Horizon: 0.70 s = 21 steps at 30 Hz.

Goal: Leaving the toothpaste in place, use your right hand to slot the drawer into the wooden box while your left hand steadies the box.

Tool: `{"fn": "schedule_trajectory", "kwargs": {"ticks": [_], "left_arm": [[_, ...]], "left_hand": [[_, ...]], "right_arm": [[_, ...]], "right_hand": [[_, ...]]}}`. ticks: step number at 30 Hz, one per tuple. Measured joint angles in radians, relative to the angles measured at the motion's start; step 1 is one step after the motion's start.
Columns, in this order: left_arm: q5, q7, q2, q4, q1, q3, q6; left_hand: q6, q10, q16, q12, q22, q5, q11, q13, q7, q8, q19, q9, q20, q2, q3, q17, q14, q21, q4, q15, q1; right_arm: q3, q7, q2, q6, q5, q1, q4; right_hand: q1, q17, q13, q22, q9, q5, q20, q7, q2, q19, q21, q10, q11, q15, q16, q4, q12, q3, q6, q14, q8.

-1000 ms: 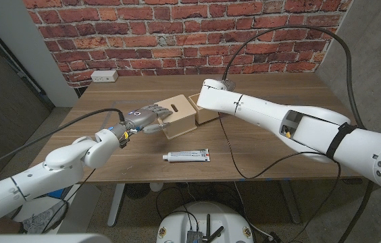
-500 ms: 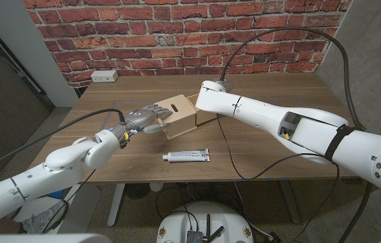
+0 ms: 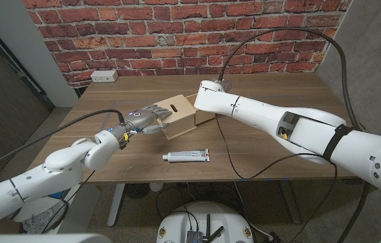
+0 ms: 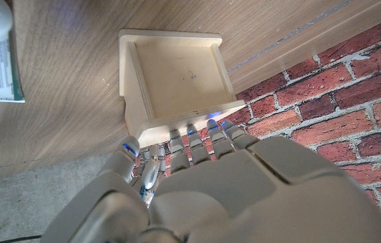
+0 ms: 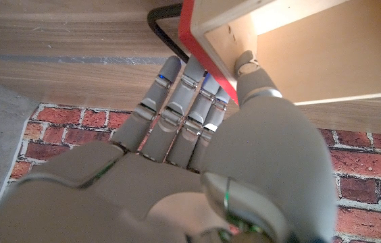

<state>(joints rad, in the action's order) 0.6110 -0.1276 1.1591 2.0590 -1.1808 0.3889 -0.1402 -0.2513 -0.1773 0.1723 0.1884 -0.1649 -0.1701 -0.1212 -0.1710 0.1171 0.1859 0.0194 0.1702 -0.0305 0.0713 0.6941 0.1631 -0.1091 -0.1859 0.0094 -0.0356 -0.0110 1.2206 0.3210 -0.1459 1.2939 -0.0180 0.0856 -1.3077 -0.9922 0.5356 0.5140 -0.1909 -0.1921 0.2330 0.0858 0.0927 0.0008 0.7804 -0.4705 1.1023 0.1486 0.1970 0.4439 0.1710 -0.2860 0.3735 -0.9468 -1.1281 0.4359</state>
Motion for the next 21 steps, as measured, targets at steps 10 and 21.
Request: {"fn": "schedule_trajectory", "kwargs": {"ticks": [10,21], "left_arm": [[-0.001,-0.001,-0.001,-0.005,0.001,0.000,0.007],[-0.001,-0.002,-0.002,-0.009,0.005,0.002,0.013]], "left_hand": [[-0.008,0.000,0.000,0.000,0.000,0.000,0.000,-0.001,-0.003,0.000,-0.005,0.007,-0.005,0.000,0.003,0.000,0.000,0.000,-0.003,0.000,0.000],[-0.008,-0.003,0.000,0.000,0.000,0.000,0.003,-0.001,-0.003,0.000,-0.005,0.006,-0.005,0.000,0.005,0.000,-0.005,0.000,-0.005,-0.006,0.000]], "right_arm": [[0.003,-0.015,0.013,-0.007,0.007,-0.008,0.017],[0.008,-0.025,0.023,-0.012,0.013,-0.011,0.034]], "right_hand": [[0.000,0.005,0.003,0.000,0.000,0.001,0.000,0.000,0.000,0.000,-0.008,0.000,0.000,-0.003,-0.005,-0.001,0.004,0.001,0.000,-0.003,-0.004],[0.000,0.008,0.009,0.000,0.000,0.001,0.000,-0.001,0.000,0.000,-0.008,0.000,0.000,-0.003,-0.008,-0.001,0.008,0.001,0.000,-0.003,-0.011]]}}
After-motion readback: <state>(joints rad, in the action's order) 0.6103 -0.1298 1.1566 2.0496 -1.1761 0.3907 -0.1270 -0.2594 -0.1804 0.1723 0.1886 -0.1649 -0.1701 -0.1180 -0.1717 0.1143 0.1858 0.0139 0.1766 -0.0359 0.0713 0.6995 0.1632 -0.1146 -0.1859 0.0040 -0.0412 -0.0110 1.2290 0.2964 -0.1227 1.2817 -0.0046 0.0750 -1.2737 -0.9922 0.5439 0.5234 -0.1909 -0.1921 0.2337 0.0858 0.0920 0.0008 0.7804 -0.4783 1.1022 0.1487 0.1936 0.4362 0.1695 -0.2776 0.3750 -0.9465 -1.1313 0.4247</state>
